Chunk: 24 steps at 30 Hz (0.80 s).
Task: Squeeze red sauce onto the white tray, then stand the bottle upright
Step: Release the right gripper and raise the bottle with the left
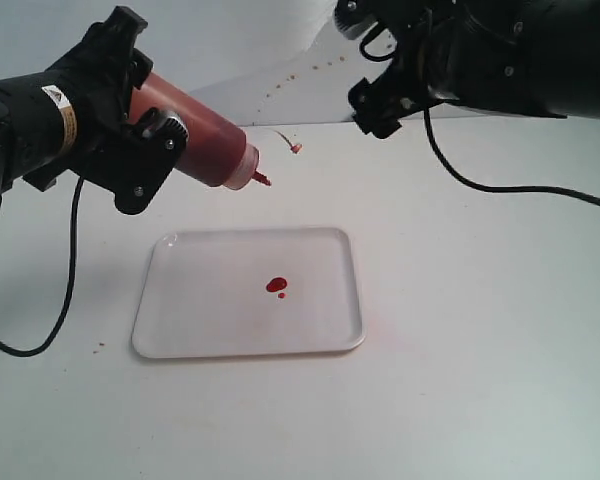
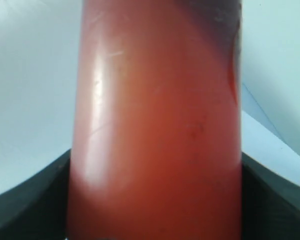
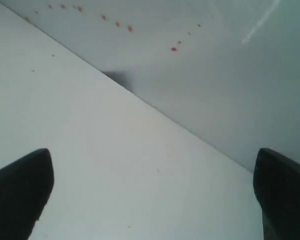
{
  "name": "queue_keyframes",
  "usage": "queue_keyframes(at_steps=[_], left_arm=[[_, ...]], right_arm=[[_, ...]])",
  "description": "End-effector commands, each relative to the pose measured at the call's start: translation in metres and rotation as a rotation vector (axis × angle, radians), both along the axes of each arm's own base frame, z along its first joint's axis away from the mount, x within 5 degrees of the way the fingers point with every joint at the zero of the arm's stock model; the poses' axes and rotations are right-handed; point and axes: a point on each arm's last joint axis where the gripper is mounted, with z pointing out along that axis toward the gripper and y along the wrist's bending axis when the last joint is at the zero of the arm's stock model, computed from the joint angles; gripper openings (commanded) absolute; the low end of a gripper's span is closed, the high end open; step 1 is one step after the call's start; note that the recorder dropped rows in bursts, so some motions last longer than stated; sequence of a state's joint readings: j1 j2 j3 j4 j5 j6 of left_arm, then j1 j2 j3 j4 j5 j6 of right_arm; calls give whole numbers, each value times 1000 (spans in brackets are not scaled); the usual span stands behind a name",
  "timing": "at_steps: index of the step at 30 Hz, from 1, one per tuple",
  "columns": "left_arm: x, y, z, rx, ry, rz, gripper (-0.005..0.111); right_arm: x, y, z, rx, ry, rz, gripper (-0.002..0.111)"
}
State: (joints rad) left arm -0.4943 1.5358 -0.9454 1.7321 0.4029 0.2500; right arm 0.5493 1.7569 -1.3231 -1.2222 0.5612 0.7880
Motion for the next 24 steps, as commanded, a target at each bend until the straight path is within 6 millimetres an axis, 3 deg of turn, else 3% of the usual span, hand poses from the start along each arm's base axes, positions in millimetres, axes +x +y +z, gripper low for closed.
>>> queue_keyframes(at_steps=[1,4,7,10,12,16,24], left_arm=[[-1,1,9,-146,-25,72,0],[-6,3,21,-281,-48,113,0],[-18,9,45,-439,-95,135,0],[-36,15,73,-680,-138,144,0],[-45,15,85,-863,-119,135,0],[-54,4,89,-1174,32,104,0],[-60,-9,86,-1371,231,68,0]], right_arm=[[12,-35,-4,187,65,-131,105],[23,-64,-23,489,97,-119,98],[9,-78,-64,657,107,60,78],[-16,-76,-90,956,46,340,59],[-27,-70,-97,1072,22,431,51],[-30,-65,-96,1200,31,487,47],[-35,-62,-83,1387,57,537,47]])
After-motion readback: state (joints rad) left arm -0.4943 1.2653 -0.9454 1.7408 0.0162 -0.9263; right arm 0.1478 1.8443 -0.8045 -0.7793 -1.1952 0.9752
